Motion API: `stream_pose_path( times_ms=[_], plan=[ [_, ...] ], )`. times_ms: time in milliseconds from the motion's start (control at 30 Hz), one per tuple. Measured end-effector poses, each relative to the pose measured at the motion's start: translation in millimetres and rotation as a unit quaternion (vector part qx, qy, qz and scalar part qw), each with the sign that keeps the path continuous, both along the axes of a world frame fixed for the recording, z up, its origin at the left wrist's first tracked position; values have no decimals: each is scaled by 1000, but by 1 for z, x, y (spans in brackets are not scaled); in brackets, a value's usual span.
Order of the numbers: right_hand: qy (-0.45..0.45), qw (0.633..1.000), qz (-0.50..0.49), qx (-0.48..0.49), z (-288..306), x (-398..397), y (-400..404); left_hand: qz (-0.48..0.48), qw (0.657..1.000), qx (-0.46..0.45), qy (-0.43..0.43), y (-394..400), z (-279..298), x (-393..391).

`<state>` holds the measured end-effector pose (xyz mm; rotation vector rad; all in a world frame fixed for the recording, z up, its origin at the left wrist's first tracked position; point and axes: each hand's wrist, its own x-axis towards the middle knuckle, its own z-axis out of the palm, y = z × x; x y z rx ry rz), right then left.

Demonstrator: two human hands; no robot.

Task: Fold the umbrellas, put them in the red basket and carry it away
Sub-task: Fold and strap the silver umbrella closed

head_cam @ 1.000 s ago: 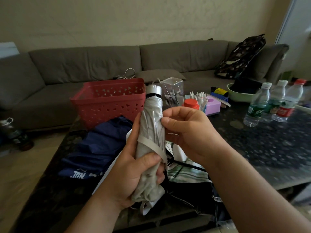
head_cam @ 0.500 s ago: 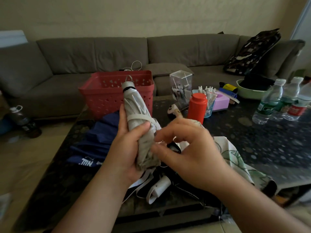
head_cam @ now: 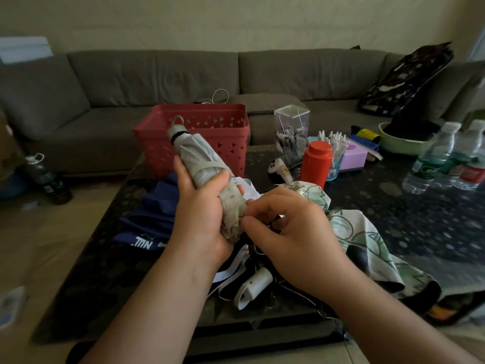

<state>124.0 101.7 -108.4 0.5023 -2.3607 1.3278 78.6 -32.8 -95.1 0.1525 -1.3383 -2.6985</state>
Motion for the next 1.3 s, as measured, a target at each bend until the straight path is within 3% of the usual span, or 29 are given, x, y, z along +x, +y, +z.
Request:
stream_pose_path(
  times_ms=[100,233,367,433,600,800,900,1133,1300],
  plan=[
    [-50,998,12,-38,0,1,-5,-13,1000,17,-15,1,-3,-3],
    [35,997,-69,6,-16,8,-21,-7,1000,23,3,5,-5,-4],
    [58,996,-72,6,-22,7,-24,30,998,-29,48,4,0,-2],
    [28,998,-50,1,-19,4,-20,40,996,-44,69,-1,2,-3],
    [-108,973,28,-200,7,3,-7,30,990,-78,110,-6,1,0],
    [-159,971,32,-177,3,-4,-7,4,980,-127,155,6,-2,6],
    [-178,958,45,-219,-6,-6,-15,-7,979,-130,156,0,-6,3],
    [-147,965,59,-208,9,-5,-3,-50,975,-120,178,-9,-6,3],
    [-59,968,19,-243,25,-15,8,-83,961,-186,189,-7,-6,9]
  ],
)
